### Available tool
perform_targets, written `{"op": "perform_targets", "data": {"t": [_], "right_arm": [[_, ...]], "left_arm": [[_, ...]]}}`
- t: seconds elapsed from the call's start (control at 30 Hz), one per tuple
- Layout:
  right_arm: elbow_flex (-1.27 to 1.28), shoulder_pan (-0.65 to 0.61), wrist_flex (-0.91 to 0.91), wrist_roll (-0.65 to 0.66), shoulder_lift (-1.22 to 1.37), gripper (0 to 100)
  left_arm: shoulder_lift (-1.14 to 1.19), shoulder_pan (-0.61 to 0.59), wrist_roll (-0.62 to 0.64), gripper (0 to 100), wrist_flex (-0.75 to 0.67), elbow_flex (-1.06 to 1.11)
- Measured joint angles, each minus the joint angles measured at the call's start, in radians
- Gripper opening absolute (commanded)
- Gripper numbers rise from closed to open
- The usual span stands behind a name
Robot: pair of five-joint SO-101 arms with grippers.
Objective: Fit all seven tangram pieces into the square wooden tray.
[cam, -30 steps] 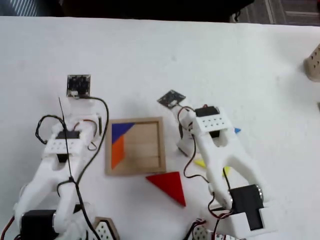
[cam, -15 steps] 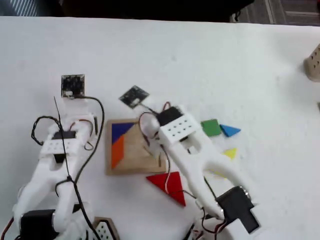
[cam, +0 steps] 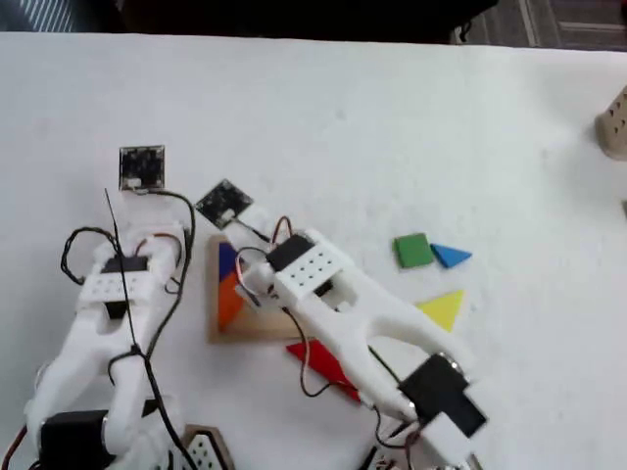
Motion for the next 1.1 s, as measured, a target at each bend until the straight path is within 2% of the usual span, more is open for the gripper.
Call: {"op": "perform_targets", "data": {"t": [0.13, 0.37, 0.47, 0.7, 0.87, 1.1], "right_arm": [[-0.058, 0.002, 0.043, 0.002, 0.057, 23.1], [-0.164, 0.038, 0.210, 0.051, 0.037, 7.6], [-0.166, 0.100, 0.241, 0.051, -0.035, 1.3], [-0.044, 0.264, 0.236, 0.044, -0.196, 1.7], [0.003, 0.451, 0.204, -0.040, -0.242, 1.7], [0.057, 0.586, 0.072, -0.049, -0.226, 1.7]], "left_arm": [[0.000, 0.000, 0.000, 3, 0.000, 0.000], [0.000, 0.000, 0.000, 3, 0.000, 0.000], [0.000, 0.000, 0.000, 3, 0.000, 0.000], [0.000, 0.000, 0.000, 3, 0.000, 0.000], [0.000, 0.002, 0.000, 3, 0.000, 0.000], [0.000, 0.183, 0.000, 3, 0.000, 0.006]]}}
